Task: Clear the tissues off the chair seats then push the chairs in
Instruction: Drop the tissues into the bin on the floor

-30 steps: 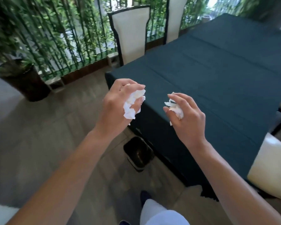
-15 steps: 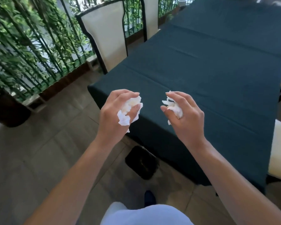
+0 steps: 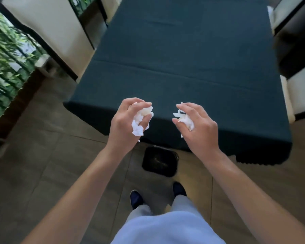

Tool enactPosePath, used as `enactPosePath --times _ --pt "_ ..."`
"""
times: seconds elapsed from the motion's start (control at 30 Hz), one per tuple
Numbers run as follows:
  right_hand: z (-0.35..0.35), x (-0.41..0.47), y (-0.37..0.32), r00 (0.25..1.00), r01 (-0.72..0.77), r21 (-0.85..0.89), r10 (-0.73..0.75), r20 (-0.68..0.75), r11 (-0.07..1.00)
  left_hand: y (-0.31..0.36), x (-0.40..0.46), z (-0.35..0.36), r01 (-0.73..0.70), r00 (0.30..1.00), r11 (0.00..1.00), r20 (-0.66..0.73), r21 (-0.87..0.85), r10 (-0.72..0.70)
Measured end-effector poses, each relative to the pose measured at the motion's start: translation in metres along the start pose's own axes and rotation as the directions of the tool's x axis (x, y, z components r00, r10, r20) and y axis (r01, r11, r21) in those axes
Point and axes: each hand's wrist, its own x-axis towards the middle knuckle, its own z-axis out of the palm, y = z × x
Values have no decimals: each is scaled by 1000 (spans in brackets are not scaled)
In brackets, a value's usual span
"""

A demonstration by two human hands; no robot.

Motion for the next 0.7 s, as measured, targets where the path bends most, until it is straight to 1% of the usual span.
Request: enactPosePath --times 0.1,0.17,0.23,0.37,0.47,0.6,0.63,0.7 --pt "15 -19 0 998 -66 -48 66 -11 997 -18 -2 2 -15 995 1000 97 -2 15" --pt "22 -30 9 991 -135 -69 134 -22 988 -30 -6 9 -25 987 999 162 29 20" --pt "31 -44 25 980 -197 -75 195 -32 978 -46 -13 19 -3 974 998 227 61 -11" --pt "62 -79 53 937 -342 -15 340 -81 940 -81 -29 41 93 925 984 352 154 -143" --pt "84 -104 64 916 -397 -3 396 -63 918 -104 -40 57 63 886 978 439 198 -147" --pt "102 -132 76 863 -505 -42 503 -44 862 -135 -57 79 85 794 973 576 212 -195" --pt "108 -137 81 843 -537 -62 536 -45 841 -143 -60 85 75 759 972 619 224 -202" --pt "126 -150 91 797 -603 -108 602 -46 790 -163 -66 97 51 663 972 720 230 -205"
